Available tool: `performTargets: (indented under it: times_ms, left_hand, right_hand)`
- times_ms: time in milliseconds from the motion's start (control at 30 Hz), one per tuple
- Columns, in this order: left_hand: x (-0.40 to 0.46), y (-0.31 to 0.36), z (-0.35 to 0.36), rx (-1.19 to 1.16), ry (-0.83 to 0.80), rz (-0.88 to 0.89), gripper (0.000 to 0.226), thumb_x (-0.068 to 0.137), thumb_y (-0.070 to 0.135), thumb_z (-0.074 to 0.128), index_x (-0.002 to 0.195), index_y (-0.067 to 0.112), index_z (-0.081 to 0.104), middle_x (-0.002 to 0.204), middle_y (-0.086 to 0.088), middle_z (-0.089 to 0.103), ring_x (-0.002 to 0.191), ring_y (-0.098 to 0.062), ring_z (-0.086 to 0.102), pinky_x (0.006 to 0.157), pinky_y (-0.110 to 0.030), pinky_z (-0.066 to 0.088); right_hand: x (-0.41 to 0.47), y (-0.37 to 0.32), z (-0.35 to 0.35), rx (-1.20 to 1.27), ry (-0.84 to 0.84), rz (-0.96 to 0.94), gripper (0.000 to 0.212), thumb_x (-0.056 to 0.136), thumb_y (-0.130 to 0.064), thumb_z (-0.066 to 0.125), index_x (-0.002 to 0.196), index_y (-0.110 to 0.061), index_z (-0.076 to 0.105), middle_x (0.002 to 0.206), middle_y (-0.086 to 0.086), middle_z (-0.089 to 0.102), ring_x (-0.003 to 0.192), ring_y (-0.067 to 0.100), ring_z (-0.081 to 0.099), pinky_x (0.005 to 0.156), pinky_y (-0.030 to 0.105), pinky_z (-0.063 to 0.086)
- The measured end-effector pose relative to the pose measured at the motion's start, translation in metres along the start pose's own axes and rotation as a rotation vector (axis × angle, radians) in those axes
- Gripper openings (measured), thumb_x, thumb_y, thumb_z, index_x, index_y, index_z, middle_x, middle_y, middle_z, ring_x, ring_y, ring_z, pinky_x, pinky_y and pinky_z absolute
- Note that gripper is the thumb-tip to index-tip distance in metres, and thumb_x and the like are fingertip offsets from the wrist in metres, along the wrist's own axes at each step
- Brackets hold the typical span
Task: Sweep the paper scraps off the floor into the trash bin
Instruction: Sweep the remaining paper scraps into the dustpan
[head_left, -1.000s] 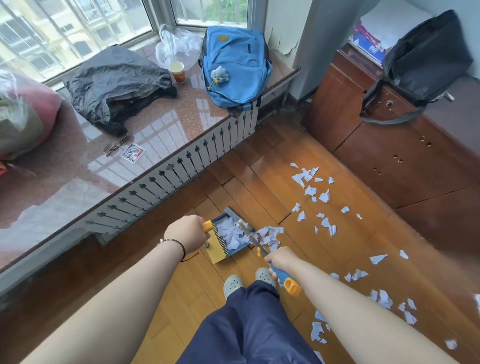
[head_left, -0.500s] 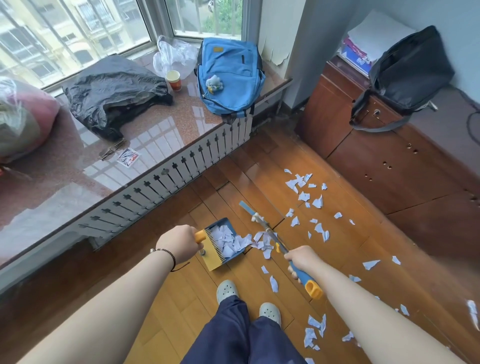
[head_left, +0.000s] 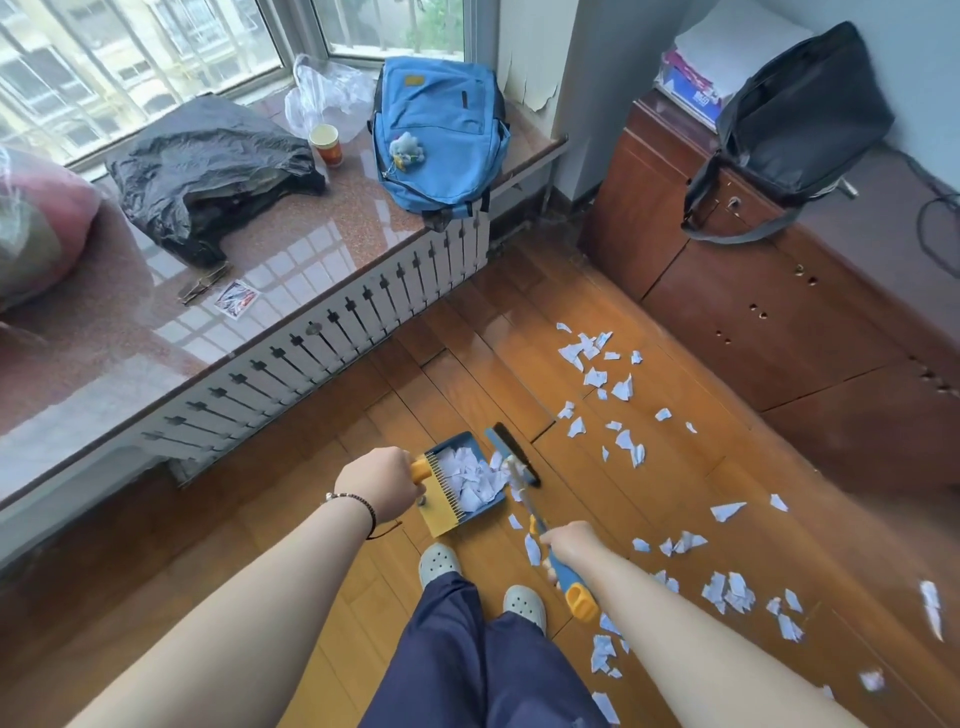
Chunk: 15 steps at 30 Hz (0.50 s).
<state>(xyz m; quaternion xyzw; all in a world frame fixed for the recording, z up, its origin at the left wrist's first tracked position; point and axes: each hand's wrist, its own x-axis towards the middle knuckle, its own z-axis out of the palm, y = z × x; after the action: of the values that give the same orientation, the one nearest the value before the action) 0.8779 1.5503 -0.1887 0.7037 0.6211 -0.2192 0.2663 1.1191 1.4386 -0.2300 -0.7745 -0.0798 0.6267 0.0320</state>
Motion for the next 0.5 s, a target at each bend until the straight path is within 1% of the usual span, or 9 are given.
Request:
performTargets:
  times_ms: [33,100,200,300,333,433,500]
  left_hand:
    - [-0.001,0.005,0.001,0.008,0.003,0.000,0.021,0.095,0.042,0.063,0.086,0.023,0.061,0.080,0.005,0.065,0.074,-0.015,0.065,0.062,-0.028,0.054]
    - [-0.001,0.010,0.002,0.015,0.014,-0.003,0.021,0.095,0.042,0.063,0.086,0.023,0.060,0.080,0.005,0.065,0.074,-0.015,0.064,0.062,-0.028,0.052]
    - [-0.002,0.014,0.004,0.021,0.030,-0.014,0.022,0.095,0.043,0.062,0.086,0.023,0.060,0.080,0.005,0.065,0.073,-0.014,0.064,0.066,-0.030,0.057]
    - [-0.004,0.010,0.006,0.019,0.042,-0.025,0.023,0.095,0.045,0.063,0.085,0.024,0.060,0.079,0.006,0.065,0.072,-0.013,0.065,0.068,-0.031,0.059]
    - [-0.005,0.008,0.006,0.014,0.044,-0.031,0.023,0.095,0.045,0.063,0.084,0.024,0.060,0.078,0.006,0.065,0.071,-0.013,0.065,0.068,-0.031,0.059]
    - [-0.010,0.003,0.010,-0.012,0.056,-0.051,0.022,0.094,0.045,0.065,0.084,0.026,0.061,0.078,0.007,0.065,0.071,-0.012,0.064,0.068,-0.031,0.060]
    - [-0.014,0.001,0.010,-0.015,0.058,-0.059,0.022,0.093,0.046,0.066,0.084,0.026,0.063,0.077,0.008,0.065,0.070,-0.011,0.064,0.066,-0.031,0.059]
  right_hand:
    - [-0.004,0.003,0.000,0.011,-0.036,0.004,0.017,0.093,-0.005,0.054,0.105,0.006,0.059,0.057,0.014,0.051,0.035,0.018,0.044,0.038,0.020,0.038]
    - [-0.010,0.004,-0.006,0.023,-0.091,0.006,0.019,0.094,-0.010,0.052,0.106,0.003,0.059,0.057,0.013,0.052,0.031,0.017,0.043,0.039,0.019,0.037]
    - [-0.019,0.000,-0.023,0.028,-0.130,0.010,0.017,0.098,-0.019,0.050,0.102,-0.002,0.055,0.063,0.009,0.052,0.035,0.015,0.043,0.038,0.018,0.035]
    - [-0.030,-0.002,-0.037,-0.013,-0.139,-0.016,0.016,0.098,-0.020,0.050,0.092,-0.006,0.053,0.062,0.008,0.050,0.037,0.014,0.043,0.038,0.018,0.035]
    - [-0.032,-0.001,-0.041,-0.035,-0.138,-0.024,0.015,0.098,-0.019,0.049,0.092,-0.006,0.054,0.062,0.008,0.050,0.037,0.014,0.043,0.038,0.018,0.035]
    - [-0.033,0.002,-0.055,-0.088,-0.111,-0.061,0.020,0.096,-0.018,0.050,0.108,-0.003,0.057,0.062,0.010,0.052,0.036,0.016,0.044,0.039,0.019,0.038]
    - [-0.031,0.001,-0.064,-0.117,-0.092,-0.091,0.019,0.096,-0.017,0.051,0.108,-0.003,0.057,0.063,0.010,0.053,0.036,0.015,0.045,0.038,0.020,0.039]
